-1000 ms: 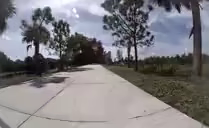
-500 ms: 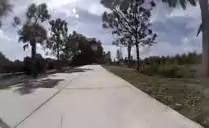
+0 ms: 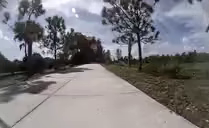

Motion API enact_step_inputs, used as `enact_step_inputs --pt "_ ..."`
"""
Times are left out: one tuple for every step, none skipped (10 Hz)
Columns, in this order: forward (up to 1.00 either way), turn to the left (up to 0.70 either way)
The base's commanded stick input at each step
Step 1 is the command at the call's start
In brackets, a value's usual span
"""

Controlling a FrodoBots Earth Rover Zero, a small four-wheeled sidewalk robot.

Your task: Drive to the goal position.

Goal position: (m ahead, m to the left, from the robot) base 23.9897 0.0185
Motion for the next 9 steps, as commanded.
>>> enact_step_inputs --pt "0.85 0.0" --pt "0.85 0.0" --pt "0.85 0.0" --pt "0.85 0.0" --pt "0.85 0.0" --pt "0.85 0.0" --pt "0.85 0.0" --pt "0.85 0.0" --pt "0.85 0.0"
